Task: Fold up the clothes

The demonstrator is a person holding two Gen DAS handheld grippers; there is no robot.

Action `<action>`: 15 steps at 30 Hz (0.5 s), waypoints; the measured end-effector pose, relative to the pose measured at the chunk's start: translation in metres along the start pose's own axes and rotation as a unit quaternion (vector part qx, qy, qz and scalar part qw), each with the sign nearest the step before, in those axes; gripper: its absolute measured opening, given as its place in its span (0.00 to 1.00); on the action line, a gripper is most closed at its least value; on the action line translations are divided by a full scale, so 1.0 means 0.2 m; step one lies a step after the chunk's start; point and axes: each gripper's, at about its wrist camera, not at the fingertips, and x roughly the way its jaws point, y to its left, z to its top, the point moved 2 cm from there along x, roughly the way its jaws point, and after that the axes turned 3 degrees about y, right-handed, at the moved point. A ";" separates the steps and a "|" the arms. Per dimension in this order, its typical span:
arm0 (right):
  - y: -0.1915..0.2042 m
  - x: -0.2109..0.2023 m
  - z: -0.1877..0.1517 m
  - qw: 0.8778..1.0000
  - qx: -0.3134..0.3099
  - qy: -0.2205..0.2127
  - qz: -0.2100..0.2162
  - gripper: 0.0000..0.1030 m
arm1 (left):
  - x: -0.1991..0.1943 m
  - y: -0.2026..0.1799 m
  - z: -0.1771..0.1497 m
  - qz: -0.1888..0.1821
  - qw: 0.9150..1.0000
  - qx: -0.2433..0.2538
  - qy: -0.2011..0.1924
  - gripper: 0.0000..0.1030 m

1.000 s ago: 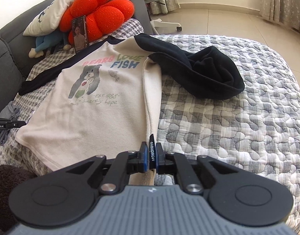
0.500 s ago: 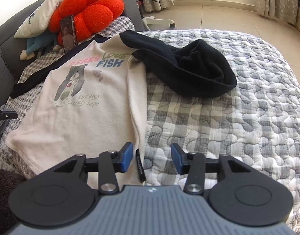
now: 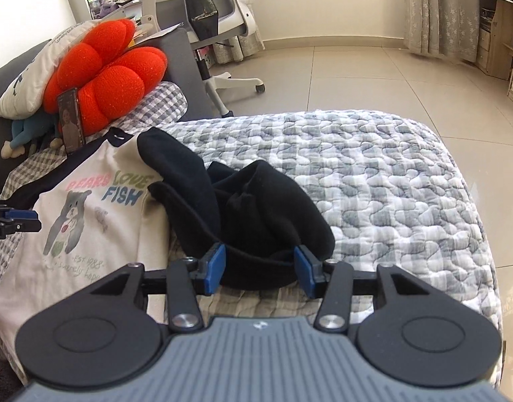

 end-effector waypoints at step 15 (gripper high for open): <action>-0.08 0.10 0.09 0.997 -0.028 -0.055 -0.043 0.12 | 0.29 -0.17 0.21 -0.045 0.999 -0.010 0.000 0.45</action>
